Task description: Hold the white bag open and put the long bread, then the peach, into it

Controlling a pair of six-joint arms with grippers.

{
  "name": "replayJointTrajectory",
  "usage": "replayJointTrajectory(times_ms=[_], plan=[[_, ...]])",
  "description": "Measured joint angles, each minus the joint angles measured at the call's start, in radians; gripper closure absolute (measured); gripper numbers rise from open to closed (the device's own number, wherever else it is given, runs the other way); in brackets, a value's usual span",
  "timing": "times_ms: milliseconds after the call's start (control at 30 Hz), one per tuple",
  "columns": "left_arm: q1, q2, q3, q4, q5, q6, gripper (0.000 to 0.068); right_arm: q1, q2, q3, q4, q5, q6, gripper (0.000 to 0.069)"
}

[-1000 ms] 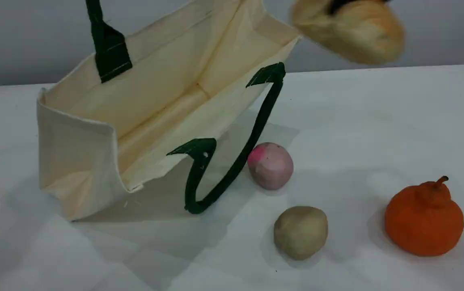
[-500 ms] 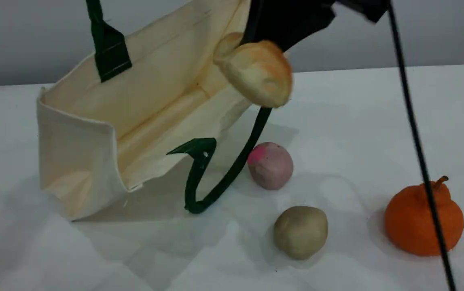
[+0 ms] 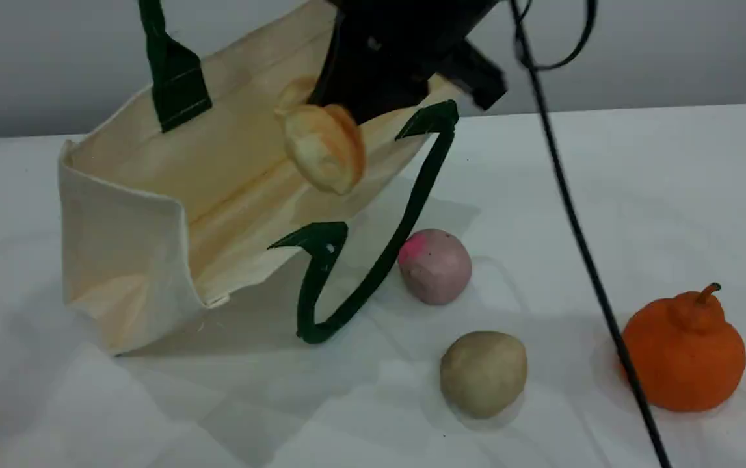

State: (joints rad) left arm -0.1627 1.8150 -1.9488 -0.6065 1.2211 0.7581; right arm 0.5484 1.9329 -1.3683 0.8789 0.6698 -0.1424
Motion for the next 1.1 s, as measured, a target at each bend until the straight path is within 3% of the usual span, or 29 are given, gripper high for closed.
replayJointTrajectory(times_ms=[333, 500, 600, 867, 967, 1100], plan=[[0.0, 0.0, 0.0, 0.0, 0.0, 0.0, 0.0599, 0.0, 0.097, -0.026, 0.086, -0.187, -0.107, 0.0635], [0.0, 0.0, 0.0, 0.0, 0.0, 0.0, 0.0599, 0.0, 0.107, -0.026, 0.089, -0.199, -0.142, 0.0605], [0.0, 0.0, 0.0, -0.001, 0.0, 0.0, 0.0599, 0.0, 0.107, -0.026, 0.089, -0.191, -0.158, 0.0528], [0.0, 0.0, 0.0, -0.001, 0.001, 0.0, 0.0599, 0.0, 0.106, -0.026, 0.102, -0.146, -0.158, 0.0169], [0.0, 0.0, 0.0, -0.002, 0.001, 0.0, 0.0599, -0.01, 0.104, -0.046, 0.1, -0.109, -0.177, 0.0118], [0.0, 0.0, 0.0, -0.002, 0.001, 0.0, 0.0599, -0.024, 0.103, -0.118, 0.071, -0.014, -0.18, 0.0111]])
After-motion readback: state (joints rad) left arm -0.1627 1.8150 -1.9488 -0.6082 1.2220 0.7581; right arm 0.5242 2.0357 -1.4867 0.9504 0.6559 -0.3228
